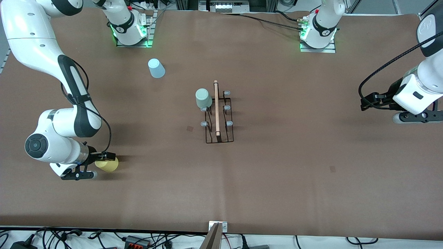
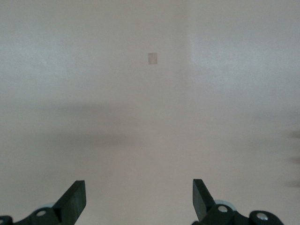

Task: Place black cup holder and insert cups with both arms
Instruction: 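Grasp the yellow cup with the right gripper, then carry the yellow cup to the holder with the right gripper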

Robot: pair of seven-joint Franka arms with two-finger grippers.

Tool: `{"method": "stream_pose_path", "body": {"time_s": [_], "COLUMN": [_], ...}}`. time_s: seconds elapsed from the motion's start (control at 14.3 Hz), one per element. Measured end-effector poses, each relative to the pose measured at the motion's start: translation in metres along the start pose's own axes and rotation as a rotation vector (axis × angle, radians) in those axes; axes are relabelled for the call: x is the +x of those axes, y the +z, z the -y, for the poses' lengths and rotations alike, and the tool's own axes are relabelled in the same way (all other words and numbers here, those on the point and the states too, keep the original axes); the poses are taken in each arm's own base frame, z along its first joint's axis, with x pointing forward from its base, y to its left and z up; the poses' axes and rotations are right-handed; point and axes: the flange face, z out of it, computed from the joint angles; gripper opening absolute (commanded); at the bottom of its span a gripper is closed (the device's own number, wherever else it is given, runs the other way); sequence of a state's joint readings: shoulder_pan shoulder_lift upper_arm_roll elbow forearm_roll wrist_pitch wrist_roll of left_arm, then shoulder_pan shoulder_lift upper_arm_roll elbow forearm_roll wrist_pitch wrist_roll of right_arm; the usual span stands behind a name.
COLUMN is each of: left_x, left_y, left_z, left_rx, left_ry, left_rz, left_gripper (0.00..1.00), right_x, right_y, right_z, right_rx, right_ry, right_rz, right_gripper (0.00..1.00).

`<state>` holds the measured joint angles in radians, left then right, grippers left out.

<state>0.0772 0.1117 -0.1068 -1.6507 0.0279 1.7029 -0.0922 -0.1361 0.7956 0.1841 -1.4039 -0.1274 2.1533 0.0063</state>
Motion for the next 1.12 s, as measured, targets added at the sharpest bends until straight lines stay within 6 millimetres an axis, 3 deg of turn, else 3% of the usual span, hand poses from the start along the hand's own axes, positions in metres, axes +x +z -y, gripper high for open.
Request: {"method": "stream_pose_path", "body": {"time_s": [0.42, 0.7, 0.84, 0.98, 1.12], "left_x": [0.0, 0.0, 0.0, 0.0, 0.0], "left_y": [0.0, 0.0, 0.0, 0.0, 0.0], "left_z": [0.0, 0.0, 0.0, 0.0, 0.0], "left_rx": [0.0, 0.0, 0.0, 0.0, 0.0], "left_ry": [0.0, 0.0, 0.0, 0.0, 0.0], "left_rz": [0.0, 0.0, 0.0, 0.0, 0.0], "left_gripper": [1.0, 1.0, 1.0, 1.0, 1.0], "right_x": [0.006, 0.005, 0.007, 0.006, 0.006], "right_y": [0.003, 0.009, 0.006, -0.003, -0.027], "right_z": [-0.002, -0.003, -0.002, 0.005, 0.023], "right_rx": [0.002, -0.012, -0.014, -0.013, -0.012], "right_ry": [-0.004, -0.019, -0.022, -0.035, -0.058], "right_rz": [-0.007, -0.001, -0.003, 0.018, 0.04], "right_gripper": [0.97, 0.35, 0.23, 0.19, 0.19]}}
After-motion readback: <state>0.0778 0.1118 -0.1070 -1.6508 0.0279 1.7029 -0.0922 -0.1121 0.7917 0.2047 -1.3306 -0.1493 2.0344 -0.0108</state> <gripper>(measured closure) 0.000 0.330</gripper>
